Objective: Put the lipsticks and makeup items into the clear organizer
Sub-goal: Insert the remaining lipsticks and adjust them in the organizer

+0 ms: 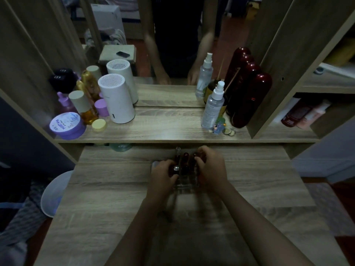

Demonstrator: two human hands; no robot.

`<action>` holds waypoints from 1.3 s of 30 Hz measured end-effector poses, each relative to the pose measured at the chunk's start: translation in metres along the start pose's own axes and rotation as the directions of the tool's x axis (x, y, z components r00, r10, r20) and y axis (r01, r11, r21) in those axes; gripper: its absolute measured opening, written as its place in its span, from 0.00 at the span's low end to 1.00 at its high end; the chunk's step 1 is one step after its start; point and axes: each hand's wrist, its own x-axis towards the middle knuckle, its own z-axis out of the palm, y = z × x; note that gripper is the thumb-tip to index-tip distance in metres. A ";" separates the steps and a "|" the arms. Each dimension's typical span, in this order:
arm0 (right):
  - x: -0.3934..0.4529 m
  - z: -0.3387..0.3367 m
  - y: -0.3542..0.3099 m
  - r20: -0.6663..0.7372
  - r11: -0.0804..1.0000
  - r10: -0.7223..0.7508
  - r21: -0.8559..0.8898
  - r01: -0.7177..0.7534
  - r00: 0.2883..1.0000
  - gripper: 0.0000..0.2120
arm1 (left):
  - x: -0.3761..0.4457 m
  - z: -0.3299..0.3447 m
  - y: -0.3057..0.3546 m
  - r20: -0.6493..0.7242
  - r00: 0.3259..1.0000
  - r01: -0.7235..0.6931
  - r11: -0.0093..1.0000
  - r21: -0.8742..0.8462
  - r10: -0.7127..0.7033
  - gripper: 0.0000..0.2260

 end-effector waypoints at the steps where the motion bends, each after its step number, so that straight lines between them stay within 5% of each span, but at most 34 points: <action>1: 0.001 0.000 0.000 -0.001 1.000 0.000 0.005 0.000 1.000 0.07 | -0.001 0.000 0.000 -0.011 1.000 -0.003 1.000 -0.011 0.003 0.18; 9: 0.009 0.002 -0.003 0.002 1.000 -0.006 0.012 0.006 1.000 0.05 | -0.022 -0.004 -0.013 -0.040 0.996 -0.079 0.993 -0.084 0.076 0.18; 20: 0.009 0.004 -0.002 0.010 1.000 -0.002 -0.027 0.002 1.000 0.06 | 0.021 0.000 0.015 -0.115 0.990 0.079 0.995 -0.055 -0.085 0.16; 31: 0.004 -0.005 -0.004 0.003 0.998 -0.030 -0.048 0.030 1.000 0.15 | 0.021 0.004 0.011 -0.152 0.988 0.001 0.996 -0.092 -0.015 0.09; 39: -0.023 -0.045 0.039 0.102 0.978 0.110 -0.190 -0.089 0.989 0.15 | 0.018 0.006 0.008 -0.148 0.989 0.008 0.996 -0.093 -0.022 0.10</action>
